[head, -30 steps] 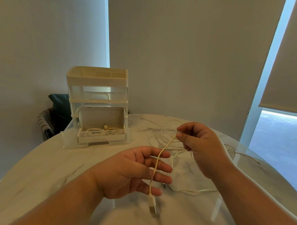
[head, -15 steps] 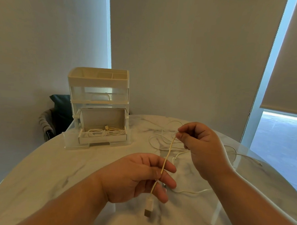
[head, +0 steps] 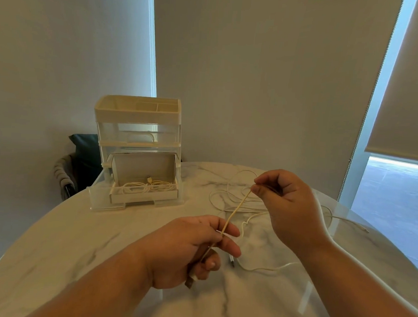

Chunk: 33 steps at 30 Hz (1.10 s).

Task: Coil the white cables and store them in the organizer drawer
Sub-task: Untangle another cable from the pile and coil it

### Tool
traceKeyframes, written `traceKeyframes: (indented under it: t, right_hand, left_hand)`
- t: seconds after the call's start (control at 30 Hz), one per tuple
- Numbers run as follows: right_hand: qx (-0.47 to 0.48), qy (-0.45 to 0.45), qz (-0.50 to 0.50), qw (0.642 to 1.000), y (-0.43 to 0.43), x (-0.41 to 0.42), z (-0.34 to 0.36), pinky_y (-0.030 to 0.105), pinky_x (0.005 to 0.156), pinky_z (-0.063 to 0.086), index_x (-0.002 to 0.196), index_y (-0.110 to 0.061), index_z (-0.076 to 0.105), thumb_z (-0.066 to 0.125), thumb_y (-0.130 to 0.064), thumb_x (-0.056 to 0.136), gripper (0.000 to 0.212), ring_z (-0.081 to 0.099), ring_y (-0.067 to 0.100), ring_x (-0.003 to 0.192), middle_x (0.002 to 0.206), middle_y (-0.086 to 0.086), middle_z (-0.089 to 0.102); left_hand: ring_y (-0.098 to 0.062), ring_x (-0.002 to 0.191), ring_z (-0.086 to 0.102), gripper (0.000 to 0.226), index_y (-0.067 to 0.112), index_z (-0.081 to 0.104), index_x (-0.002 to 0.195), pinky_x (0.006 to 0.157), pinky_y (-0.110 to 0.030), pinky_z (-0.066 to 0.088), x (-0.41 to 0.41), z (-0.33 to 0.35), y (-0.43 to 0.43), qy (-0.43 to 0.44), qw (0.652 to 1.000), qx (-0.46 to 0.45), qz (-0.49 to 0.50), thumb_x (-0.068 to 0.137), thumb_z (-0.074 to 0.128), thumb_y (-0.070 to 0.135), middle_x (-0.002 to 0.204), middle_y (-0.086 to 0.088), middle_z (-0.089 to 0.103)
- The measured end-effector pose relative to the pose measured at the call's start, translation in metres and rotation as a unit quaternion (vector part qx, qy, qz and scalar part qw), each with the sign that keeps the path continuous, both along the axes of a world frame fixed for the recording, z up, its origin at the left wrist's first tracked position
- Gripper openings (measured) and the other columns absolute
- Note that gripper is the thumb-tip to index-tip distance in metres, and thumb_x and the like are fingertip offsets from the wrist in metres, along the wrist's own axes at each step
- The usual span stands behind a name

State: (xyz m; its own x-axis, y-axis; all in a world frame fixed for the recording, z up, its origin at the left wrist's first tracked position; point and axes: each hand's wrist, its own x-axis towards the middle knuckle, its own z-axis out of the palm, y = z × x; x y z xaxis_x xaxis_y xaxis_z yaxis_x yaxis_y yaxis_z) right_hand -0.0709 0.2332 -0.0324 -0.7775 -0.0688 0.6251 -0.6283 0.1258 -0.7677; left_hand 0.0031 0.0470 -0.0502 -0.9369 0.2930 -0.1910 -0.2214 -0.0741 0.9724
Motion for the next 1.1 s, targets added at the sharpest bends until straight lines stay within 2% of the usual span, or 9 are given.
traceKeyframes:
  t: [0.27, 0.4, 0.53, 0.63, 0.7, 0.8, 0.9, 1.0, 1.1]
  right_hand:
    - [0.103, 0.129, -0.05, 0.985, -0.004, 0.005, 0.001, 0.009, 0.073, 0.046, 0.084, -0.033, 0.07, 0.076, -0.008, 0.084, 0.025, 0.064, 0.008, 0.086, 0.089, -0.019, 0.068]
    - [0.107, 0.139, -0.052, 0.983, -0.003, 0.001, -0.001, 0.009, 0.072, 0.045, 0.085, -0.033, 0.07, 0.076, -0.008, 0.085, 0.026, 0.063, 0.008, 0.085, 0.091, -0.019, 0.067]
    - [0.119, 0.093, -0.047, 0.987, -0.003, -0.009, -0.008, 0.01, 0.073, 0.046, 0.085, -0.034, 0.07, 0.074, -0.014, 0.087, 0.021, 0.063, 0.006, 0.086, 0.088, -0.02, 0.068]
    - [0.151, 0.054, -0.024, 0.987, -0.009, -0.012, -0.015, 0.012, 0.074, 0.048, 0.086, -0.035, 0.071, 0.071, -0.021, 0.089, 0.015, 0.064, 0.002, 0.087, 0.086, -0.019, 0.069]
    - [0.188, 0.041, 0.013, 0.981, -0.013, -0.011, -0.017, 0.017, 0.076, 0.05, 0.085, -0.031, 0.072, 0.065, -0.021, 0.093, 0.015, 0.065, 0.002, 0.087, 0.084, -0.014, 0.071]
    - [0.227, 0.022, 0.09, 0.969, -0.021, -0.008, -0.022, 0.04, 0.073, 0.052, 0.078, -0.022, 0.069, 0.055, -0.019, 0.097, 0.023, 0.063, 0.013, 0.073, 0.074, -0.003, 0.068]
    - [0.265, 0.005, 0.147, 0.953, -0.027, -0.004, -0.029, 0.047, 0.073, 0.052, 0.082, -0.018, 0.067, 0.049, -0.019, 0.098, 0.024, 0.062, 0.022, 0.075, 0.078, 0.003, 0.068]
    - [0.28, -0.038, 0.19, 0.94, -0.032, 0.003, -0.036, 0.042, 0.07, 0.049, 0.082, -0.019, 0.066, 0.049, -0.033, 0.1, 0.029, 0.056, 0.013, 0.067, 0.073, -0.006, 0.065]
    - [0.256, -0.118, 0.22, 0.934, -0.037, 0.008, -0.038, 0.044, 0.066, 0.042, 0.085, -0.02, 0.068, 0.051, -0.057, 0.088, 0.042, 0.048, 0.02, 0.061, 0.071, 0.007, 0.063]
  left_hand:
    - [-0.014, 0.06, 0.053, 0.032, 0.001, 0.06, 0.121, 0.049, -0.021, 0.036, 0.0, -0.001, -0.003, -0.03, 0.997, -0.057, -0.052, 0.105, 0.033, 0.007, 0.099, -0.018, 0.072]
    - [-0.015, 0.059, 0.058, 0.029, 0.001, 0.065, 0.111, 0.055, -0.024, 0.041, 0.002, 0.0, -0.006, 0.0, 0.993, -0.006, -0.116, 0.101, 0.038, 0.006, 0.098, -0.021, 0.072]
    - [-0.016, 0.054, 0.058, 0.032, 0.0, 0.067, 0.105, 0.054, -0.024, 0.045, 0.005, 0.005, -0.006, 0.042, 0.989, 0.061, -0.131, 0.083, 0.044, 0.001, 0.094, -0.023, 0.071]
    - [-0.017, 0.057, 0.06, 0.033, 0.0, 0.069, 0.106, 0.056, -0.026, 0.048, 0.007, 0.008, -0.008, 0.069, 0.977, 0.143, -0.141, 0.082, 0.047, -0.003, 0.095, -0.023, 0.071]
    - [-0.019, 0.066, 0.066, 0.031, 0.002, 0.07, 0.11, 0.061, -0.029, 0.052, 0.007, 0.01, -0.011, 0.095, 0.964, 0.2, -0.15, 0.084, 0.053, -0.003, 0.098, -0.021, 0.071]
    - [-0.027, 0.093, 0.072, 0.032, 0.002, 0.068, 0.117, 0.082, -0.036, 0.058, 0.005, 0.014, -0.017, 0.126, 0.941, 0.272, -0.157, 0.087, 0.059, -0.006, 0.109, -0.019, 0.071]
    - [-0.035, 0.117, 0.064, 0.037, 0.002, 0.068, 0.119, 0.1, -0.044, 0.052, 0.005, 0.016, -0.022, 0.147, 0.933, 0.301, -0.13, 0.085, 0.06, -0.01, 0.121, -0.021, 0.068]
    - [-0.035, 0.119, 0.063, 0.041, 0.002, 0.071, 0.115, 0.098, -0.043, 0.053, 0.006, 0.018, -0.022, 0.16, 0.934, 0.308, -0.082, 0.075, 0.07, -0.01, 0.122, -0.022, 0.068]
    - [-0.035, 0.117, 0.064, 0.046, 0.0, 0.072, 0.112, 0.093, -0.04, 0.056, 0.008, 0.023, -0.024, 0.163, 0.936, 0.308, -0.046, 0.068, 0.076, -0.009, 0.121, -0.022, 0.068]
